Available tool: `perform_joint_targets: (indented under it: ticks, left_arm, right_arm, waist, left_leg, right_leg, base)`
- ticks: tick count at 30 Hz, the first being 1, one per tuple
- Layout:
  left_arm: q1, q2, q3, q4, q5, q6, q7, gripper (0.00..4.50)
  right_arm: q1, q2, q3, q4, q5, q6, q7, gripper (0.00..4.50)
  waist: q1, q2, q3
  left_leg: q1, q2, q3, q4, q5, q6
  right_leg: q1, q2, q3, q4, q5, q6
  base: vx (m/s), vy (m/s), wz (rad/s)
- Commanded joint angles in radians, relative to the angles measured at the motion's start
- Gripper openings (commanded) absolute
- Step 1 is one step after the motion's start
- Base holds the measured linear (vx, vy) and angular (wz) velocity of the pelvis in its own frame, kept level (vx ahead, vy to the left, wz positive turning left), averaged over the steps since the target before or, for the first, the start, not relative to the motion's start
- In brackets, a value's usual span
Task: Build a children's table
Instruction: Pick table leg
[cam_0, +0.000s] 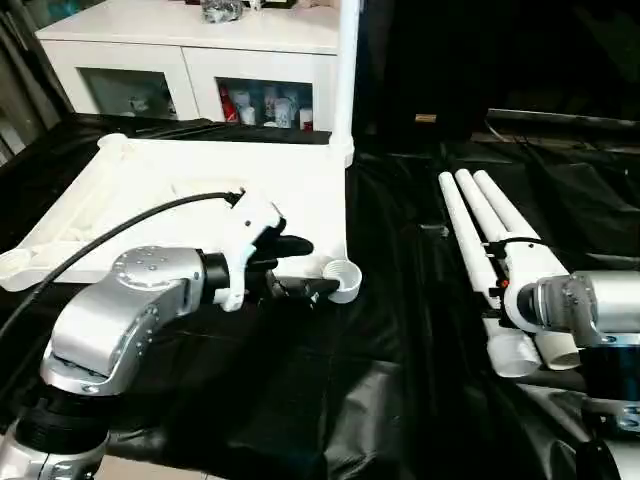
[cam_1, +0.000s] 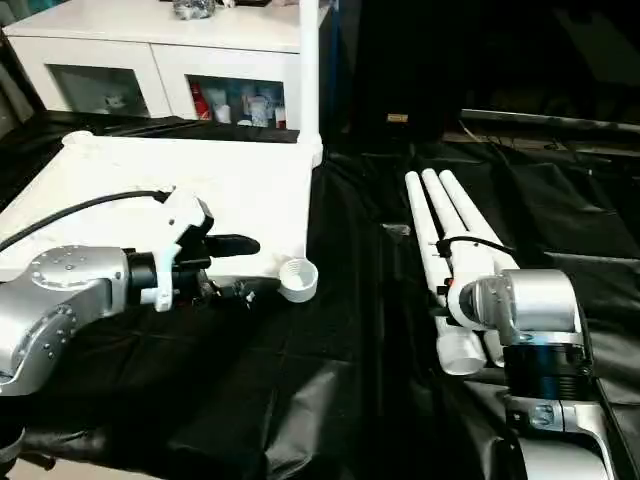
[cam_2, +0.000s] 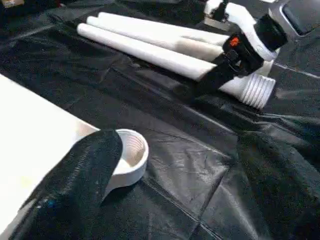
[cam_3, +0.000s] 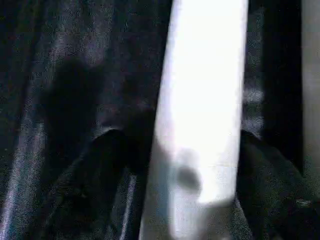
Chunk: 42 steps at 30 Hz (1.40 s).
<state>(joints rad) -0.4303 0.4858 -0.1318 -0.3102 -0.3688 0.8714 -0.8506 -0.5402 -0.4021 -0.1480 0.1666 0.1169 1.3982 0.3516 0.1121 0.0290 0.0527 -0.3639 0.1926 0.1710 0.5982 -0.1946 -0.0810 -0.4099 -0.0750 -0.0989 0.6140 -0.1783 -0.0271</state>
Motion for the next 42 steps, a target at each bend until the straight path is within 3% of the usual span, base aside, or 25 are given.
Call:
perform_joint_targets:
  ticks: [1,4,5,9,10,14,16,17,24,27,30,31,33,35,37,39,40,42]
  left_arm:
    - [-0.007,0.012,-0.008,-0.026,-0.008,0.010,-0.009,4.50]
    - [-0.003,0.024,-0.012,-0.033,-0.016,0.011,-0.022,4.50]
    - [0.003,0.036,-0.013,-0.041,-0.035,0.013,-0.044,4.50]
    - [0.013,0.047,-0.012,-0.055,-0.050,0.012,-0.055,4.13]
    - [0.012,0.047,-0.012,-0.052,-0.050,0.011,-0.052,4.10]
    - [0.010,0.050,-0.011,-0.048,-0.054,0.010,-0.051,3.66]
    - [0.010,0.053,-0.012,-0.048,-0.060,0.010,-0.050,3.66]
    - [0.011,0.056,-0.012,-0.049,-0.065,0.009,-0.049,3.38]
    - [-0.001,0.046,-0.009,-0.019,-0.047,-0.009,-0.027,2.81]
    - [-0.030,0.006,0.015,0.035,-0.018,-0.015,0.053,2.81]
    - [-0.052,-0.019,0.032,0.075,-0.014,-0.023,0.088,2.81]
    - [-0.064,-0.037,0.044,0.091,-0.022,-0.022,0.102,2.99]
    - [-0.091,-0.080,0.078,0.121,-0.047,0.003,0.138,3.18]
    - [-0.125,-0.139,0.124,0.155,-0.088,0.023,0.175,3.43]
    - [-0.169,-0.206,0.179,0.198,-0.131,0.037,0.228,3.56]
    - [-0.204,-0.258,0.224,0.230,-0.179,0.049,0.257,3.75]
    - [-0.227,-0.286,0.249,0.252,-0.210,0.057,0.273,3.75]
    - [-0.242,-0.303,0.266,0.267,-0.227,0.061,0.283,4.04]
  right_arm:
    - [0.012,0.006,-0.013,-0.024,0.014,0.016,-0.005,3.06]
    - [0.017,0.010,-0.017,-0.024,0.017,0.027,-0.008,2.89]
    - [0.021,0.010,-0.017,-0.018,0.018,0.020,-0.012,2.64]
    - [0.024,0.014,-0.025,-0.007,0.017,0.010,-0.022,2.50]
    - [0.023,0.016,-0.027,-0.006,0.017,0.009,-0.024,2.23]
    - [0.023,0.025,-0.036,0.001,0.016,-0.001,-0.038,1.94]
    - [0.023,0.032,-0.046,0.002,0.019,-0.004,-0.046,1.94]
    - [0.022,0.038,-0.057,0.002,0.019,-0.009,-0.054,1.88]
    - [0.003,0.068,-0.127,0.021,0.026,-0.038,-0.082,1.86]
    - [-0.031,0.102,-0.190,0.015,0.063,-0.080,-0.085,1.86]
    - [-0.057,0.133,-0.235,0.003,0.107,-0.121,-0.065,1.86]
    - [-0.067,0.149,-0.254,-0.004,0.134,-0.151,-0.048,1.86]
    - [-0.080,0.174,-0.273,-0.022,0.178,-0.231,-0.011,1.86]
    - [-0.070,0.208,-0.280,-0.067,0.231,-0.394,0.064,1.86]
    - [-0.056,0.226,-0.266,-0.106,0.270,-0.492,0.145,1.86]
    - [-0.051,0.237,-0.262,-0.130,0.306,-0.484,0.188,1.86]
    - [-0.045,0.244,-0.260,-0.150,0.332,-0.487,0.223,1.86]
    - [-0.040,0.248,-0.258,-0.163,0.347,-0.489,0.244,1.86]
  waist:
    - [0.003,-0.014,-0.070]
    - [0.003,-0.014,-0.069]
    - [0.004,-0.013,-0.070]
    - [0.002,-0.011,-0.068]
    - [0.002,-0.011,-0.068]
    - [0.002,-0.011,-0.066]
    - [0.001,-0.011,-0.065]
    - [0.001,-0.011,-0.065]
    - [-0.001,-0.008,-0.065]
    - [-0.002,0.000,-0.068]
    - [-0.001,-0.002,-0.069]
    - [-0.001,-0.002,-0.070]
    - [0.000,0.000,-0.072]
    - [0.003,-0.006,-0.074]
    - [0.004,-0.006,-0.076]
    - [0.006,-0.010,-0.077]
    - [0.006,-0.019,-0.076]
    - [0.010,-0.017,-0.076]
  left_leg:
    - [0.004,0.022,-0.005,-0.060,-0.058,-0.001]
    - [0.003,0.021,-0.005,-0.060,-0.060,-0.003]
    - [0.004,0.022,-0.005,-0.060,-0.060,-0.004]
    - [0.006,0.021,-0.005,-0.061,-0.078,-0.010]
    - [0.006,0.021,-0.005,-0.061,-0.080,-0.011]
    - [0.008,0.020,-0.006,-0.063,-0.099,-0.015]
    - [0.010,0.019,-0.005,-0.064,-0.109,-0.018]
    - [0.012,0.019,-0.005,-0.064,-0.111,-0.019]
    - [0.014,0.018,-0.007,-0.066,-0.129,-0.025]
    - [0.016,0.016,-0.007,-0.065,-0.134,-0.025]
    - [0.016,0.015,-0.008,-0.065,-0.135,-0.020]
    - [0.014,0.016,-0.008,-0.065,-0.130,-0.019]
    - [0.014,0.017,-0.006,-0.062,-0.126,-0.012]
    - [0.011,0.020,-0.006,-0.062,-0.116,-0.002]
    - [0.009,0.022,-0.006,-0.060,-0.098,0.010]
    - [0.006,0.021,-0.005,-0.058,-0.067,0.030]
    - [0.004,0.019,-0.003,-0.057,-0.055,0.042]
    - [0.001,0.021,-0.006,-0.057,-0.042,0.055]
  right_leg:
    - [0.064,-0.062,0.057,-0.074,-0.243,-0.115]
    - [0.065,-0.061,0.057,-0.074,-0.251,-0.110]
    - [0.064,-0.063,0.057,-0.074,-0.252,-0.109]
    - [0.062,-0.060,0.056,-0.077,-0.267,-0.110]
    - [0.063,-0.061,0.056,-0.076,-0.269,-0.109]
    - [0.063,-0.061,0.056,-0.082,-0.305,-0.093]
    - [0.061,-0.062,0.056,-0.085,-0.330,-0.085]
    - [0.062,-0.062,0.055,-0.086,-0.335,-0.081]
    - [0.063,-0.060,0.053,-0.087,-0.342,-0.075]
    - [0.062,-0.058,0.053,-0.088,-0.339,-0.070]
    - [0.063,-0.058,0.051,-0.089,-0.334,-0.069]
    - [0.064,-0.059,0.051,-0.087,-0.328,-0.071]
    - [0.063,-0.060,0.050,-0.086,-0.304,-0.083]
    - [0.065,-0.063,0.051,-0.082,-0.276,-0.096]
    - [0.066,-0.064,0.052,-0.076,-0.235,-0.114]
    - [0.068,-0.061,0.052,-0.072,-0.188,-0.134]
    - [0.071,-0.061,0.053,-0.071,-0.172,-0.144]
    - [0.072,-0.064,0.051,-0.071,-0.188,-0.149]
  base:
    - [0.000,0.000,0.00]
    - [0.000,0.000,0.00]
    - [0.000,0.000,0.00]
    - [0.000,0.000,0.00]
    - [0.000,0.000,0.00]
    - [0.000,0.000,0.00]
    - [0.000,0.000,0.00]
    - [0.000,0.000,0.00]
    - [0.000,0.000,0.00]
    - [0.000,0.000,0.00]
    - [0.000,0.000,0.00]
    - [0.000,0.000,0.00]
    - [0.000,0.000,0.00]
    - [0.000,0.000,0.00]
    - [0.000,0.000,0.00]
    - [0.000,0.000,0.00]
    - [0.000,0.000,0.00]
    - [0.000,0.000,0.00]
